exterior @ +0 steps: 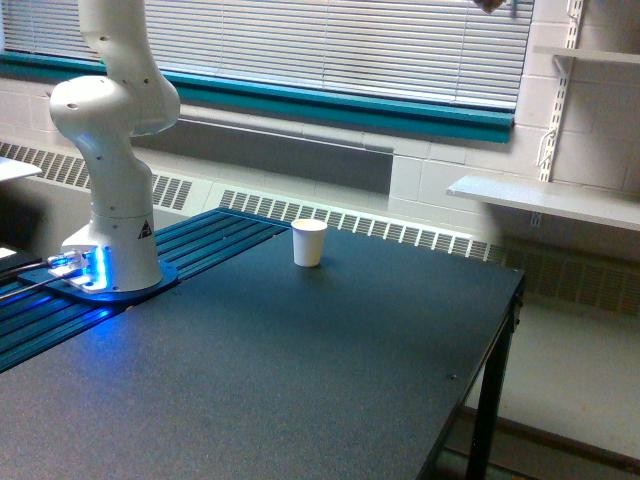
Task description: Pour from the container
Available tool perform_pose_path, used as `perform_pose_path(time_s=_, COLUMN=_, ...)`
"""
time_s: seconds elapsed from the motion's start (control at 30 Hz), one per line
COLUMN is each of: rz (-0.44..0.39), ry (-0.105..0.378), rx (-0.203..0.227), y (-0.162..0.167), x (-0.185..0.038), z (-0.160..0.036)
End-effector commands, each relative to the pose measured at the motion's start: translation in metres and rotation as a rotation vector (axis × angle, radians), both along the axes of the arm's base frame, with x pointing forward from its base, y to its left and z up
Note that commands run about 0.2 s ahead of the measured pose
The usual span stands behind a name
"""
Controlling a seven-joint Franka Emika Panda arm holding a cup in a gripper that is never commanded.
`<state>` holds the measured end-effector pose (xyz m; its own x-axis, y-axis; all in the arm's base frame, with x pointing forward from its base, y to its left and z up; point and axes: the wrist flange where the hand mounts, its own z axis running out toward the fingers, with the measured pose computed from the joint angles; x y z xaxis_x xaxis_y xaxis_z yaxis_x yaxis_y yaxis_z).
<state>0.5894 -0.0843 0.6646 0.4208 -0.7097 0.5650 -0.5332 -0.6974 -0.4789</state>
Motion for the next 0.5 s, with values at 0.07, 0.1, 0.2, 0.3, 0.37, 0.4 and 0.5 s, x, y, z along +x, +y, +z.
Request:
perform_pose_path(time_s=0.07, rz=0.023, ry=0.141, rx=0.012, y=0.015, x=0.003, z=-0.074)
perform_pose_path(time_s=0.1, rz=0.026, ry=0.156, rx=0.013, y=0.016, x=0.002, z=-0.081)
perform_pose_path(time_s=0.2, rz=0.036, ry=0.208, rx=0.021, y=0.020, x=-0.002, z=-0.107)
perform_pose_path(time_s=0.3, rz=0.040, ry=0.258, rx=0.019, y=0.022, x=-0.009, z=-0.133)
perform_pose_path(time_s=0.37, rz=0.042, ry=0.289, rx=0.016, y=0.024, x=-0.013, z=-0.147)
perform_pose_path(time_s=0.4, rz=0.046, ry=0.292, rx=0.013, y=0.026, x=-0.014, z=-0.148)
perform_pose_path(time_s=0.5, rz=0.050, ry=0.301, rx=-0.001, y=0.028, x=-0.017, z=-0.152)
